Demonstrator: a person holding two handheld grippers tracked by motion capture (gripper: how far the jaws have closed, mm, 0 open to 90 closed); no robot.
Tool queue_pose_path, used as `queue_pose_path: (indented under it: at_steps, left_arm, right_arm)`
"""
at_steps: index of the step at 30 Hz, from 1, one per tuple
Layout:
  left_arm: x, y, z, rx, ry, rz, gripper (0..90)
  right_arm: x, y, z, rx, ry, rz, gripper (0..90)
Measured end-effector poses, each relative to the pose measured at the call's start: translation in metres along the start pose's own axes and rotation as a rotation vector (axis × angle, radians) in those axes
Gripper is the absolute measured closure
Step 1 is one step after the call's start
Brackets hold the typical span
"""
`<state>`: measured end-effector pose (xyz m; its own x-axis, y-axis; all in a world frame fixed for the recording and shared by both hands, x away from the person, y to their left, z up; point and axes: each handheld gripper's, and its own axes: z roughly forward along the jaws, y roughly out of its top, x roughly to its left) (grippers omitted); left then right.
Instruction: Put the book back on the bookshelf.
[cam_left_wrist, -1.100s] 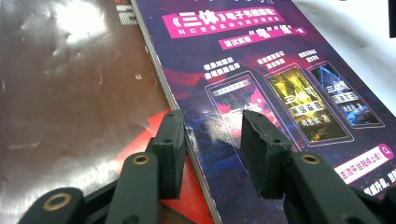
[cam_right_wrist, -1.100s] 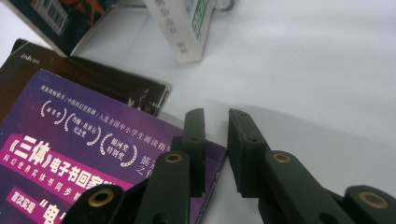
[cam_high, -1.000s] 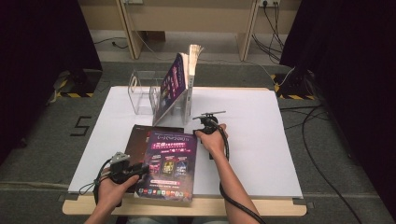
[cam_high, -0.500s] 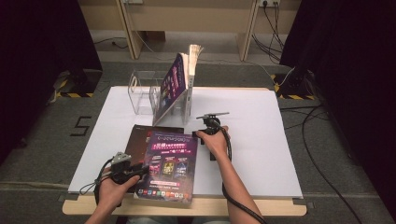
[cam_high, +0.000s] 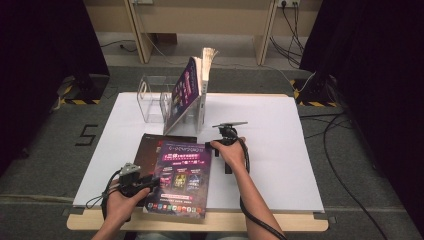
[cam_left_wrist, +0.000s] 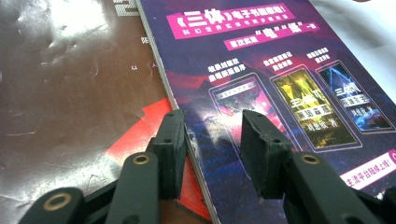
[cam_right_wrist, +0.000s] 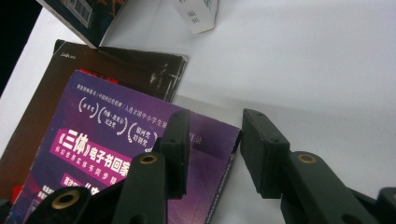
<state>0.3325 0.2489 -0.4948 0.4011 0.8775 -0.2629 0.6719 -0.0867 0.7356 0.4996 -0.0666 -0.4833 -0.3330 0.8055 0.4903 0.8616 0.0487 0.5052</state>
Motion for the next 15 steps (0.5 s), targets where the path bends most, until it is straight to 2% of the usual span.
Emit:
queue_pose_path:
  at_steps: [9, 15]
  left_arm:
    - [-0.0016, 0.0008, 0.0005, 0.006, 0.01, 0.007, 59.5]
    - [-0.0018, 0.0017, 0.0006, 0.011, 0.014, 0.007, 60.0]
  right_arm:
    - [0.0003, -0.0015, -0.001, -0.001, 0.003, 0.044, 62.5]
    - [0.0024, -0.0021, -0.0004, -0.006, -0.017, 0.03, 63.0]
